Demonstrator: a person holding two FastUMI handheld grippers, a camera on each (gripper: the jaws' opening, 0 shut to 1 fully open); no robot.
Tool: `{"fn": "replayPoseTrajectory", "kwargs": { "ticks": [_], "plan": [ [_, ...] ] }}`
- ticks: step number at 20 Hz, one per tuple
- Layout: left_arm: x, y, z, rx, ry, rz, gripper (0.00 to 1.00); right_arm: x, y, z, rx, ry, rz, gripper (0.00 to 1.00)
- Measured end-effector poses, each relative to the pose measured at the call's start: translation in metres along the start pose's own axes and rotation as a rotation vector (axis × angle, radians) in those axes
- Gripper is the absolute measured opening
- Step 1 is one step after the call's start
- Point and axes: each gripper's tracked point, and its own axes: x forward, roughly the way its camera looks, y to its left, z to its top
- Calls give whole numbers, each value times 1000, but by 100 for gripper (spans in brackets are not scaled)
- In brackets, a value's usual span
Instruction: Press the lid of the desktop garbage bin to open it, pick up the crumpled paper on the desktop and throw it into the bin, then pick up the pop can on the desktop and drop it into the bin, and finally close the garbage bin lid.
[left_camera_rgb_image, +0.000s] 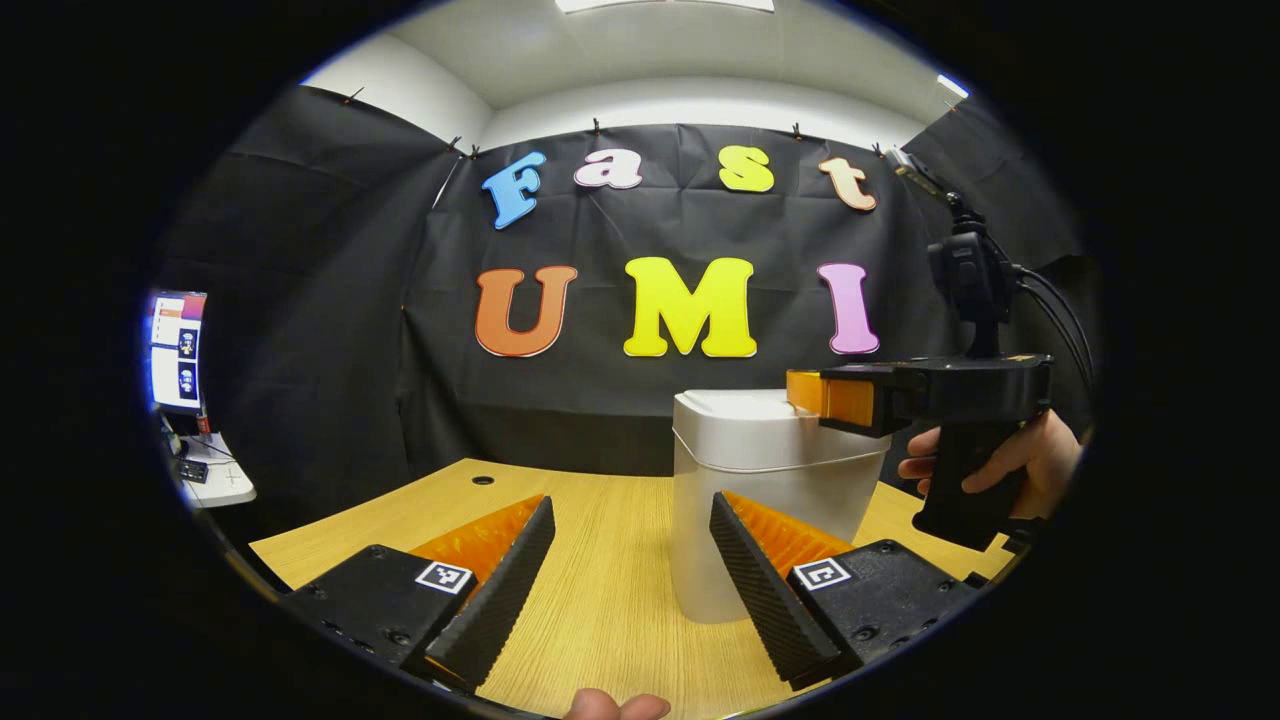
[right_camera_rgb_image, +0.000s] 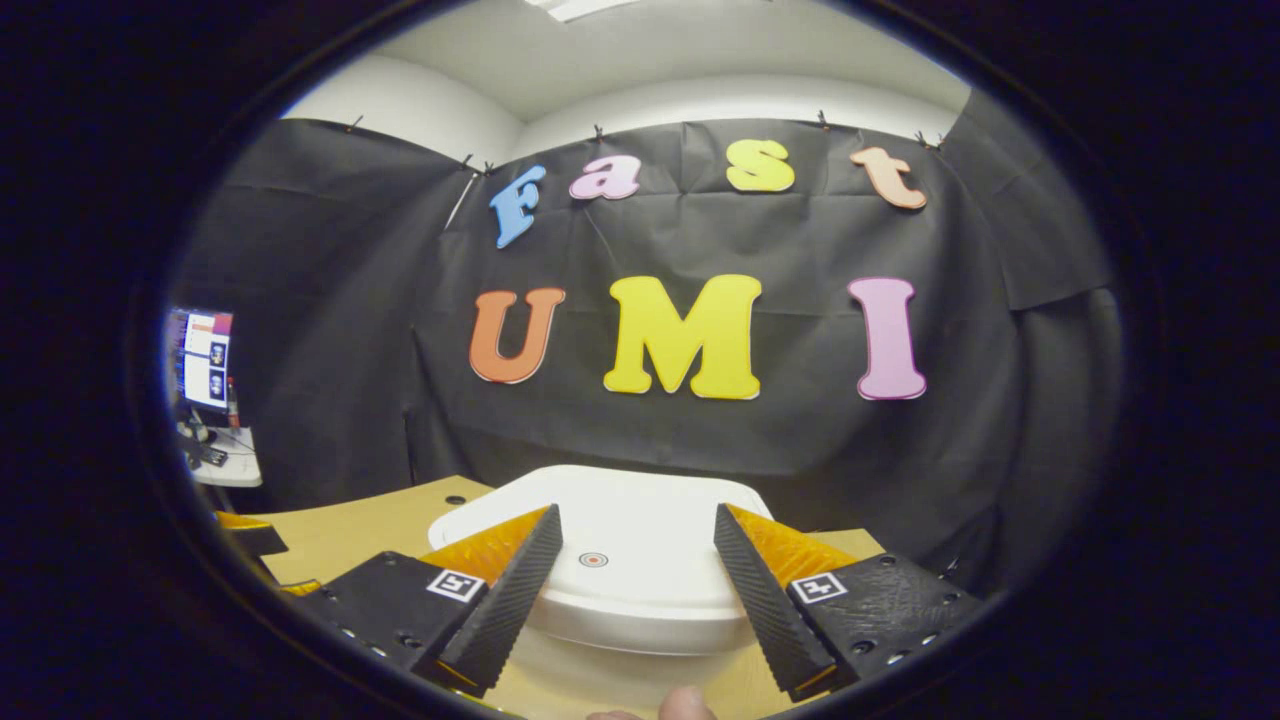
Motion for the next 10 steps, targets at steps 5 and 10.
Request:
{"fn": "replayPoseTrajectory", "kwargs": {
  "ticks": [5, 10],
  "plan": [
    [3, 3, 13, 22, -25, 0, 100, -20, -19, 14, 100, -56, -35, 95],
    [7, 0, 17, 18, -41, -10, 100, -72, -46, 11, 83, -139, -103, 95]
  ]
}}
